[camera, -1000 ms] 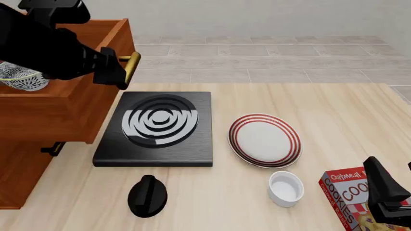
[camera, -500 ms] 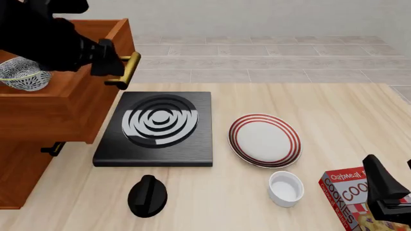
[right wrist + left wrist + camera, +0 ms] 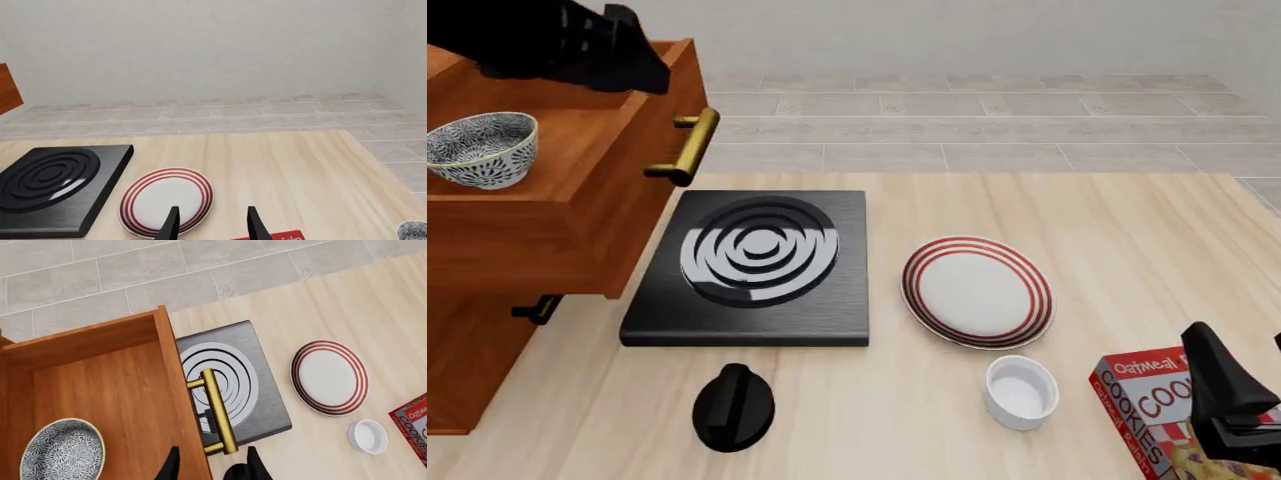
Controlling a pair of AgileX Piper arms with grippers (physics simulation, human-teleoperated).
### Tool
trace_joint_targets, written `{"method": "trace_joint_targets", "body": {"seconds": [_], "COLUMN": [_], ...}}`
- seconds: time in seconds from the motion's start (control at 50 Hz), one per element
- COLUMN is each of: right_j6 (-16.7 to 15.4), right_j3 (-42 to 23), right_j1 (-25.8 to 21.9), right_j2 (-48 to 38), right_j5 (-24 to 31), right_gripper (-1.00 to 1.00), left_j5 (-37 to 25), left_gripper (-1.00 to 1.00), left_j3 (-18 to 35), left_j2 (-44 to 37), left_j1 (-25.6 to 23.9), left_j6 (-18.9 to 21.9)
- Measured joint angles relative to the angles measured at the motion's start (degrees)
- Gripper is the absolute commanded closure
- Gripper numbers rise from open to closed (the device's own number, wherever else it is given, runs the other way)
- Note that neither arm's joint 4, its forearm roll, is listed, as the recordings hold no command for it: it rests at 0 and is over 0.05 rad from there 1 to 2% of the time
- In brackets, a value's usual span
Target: Pick the akita bowl in the top layer of the wooden cabinet and place it on the plate.
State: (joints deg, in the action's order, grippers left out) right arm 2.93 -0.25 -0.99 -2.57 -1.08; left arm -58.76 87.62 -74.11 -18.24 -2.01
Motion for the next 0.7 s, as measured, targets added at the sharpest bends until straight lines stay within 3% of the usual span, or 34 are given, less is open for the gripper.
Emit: {"method": "trace_joint_targets", "body": {"seconds": [0.42,0.7], "right_j6": [0.1,0.2], "right_j3": [0.0,0.0], "right_j1": [0.0,0.0], "right_j2": [0.5,1.5], "right_j5": [0.5,1.3], "right_gripper": [-1.00,-1.00], "left_j5": [-2.4,-2.5], "left_gripper": [-1.00,-1.00], "left_j3": [5.5,5.4], "left_j2": [-1.8,-1.9], "left_j1": [5.1,9.1], "left_j6": [3.5,4.9]}}
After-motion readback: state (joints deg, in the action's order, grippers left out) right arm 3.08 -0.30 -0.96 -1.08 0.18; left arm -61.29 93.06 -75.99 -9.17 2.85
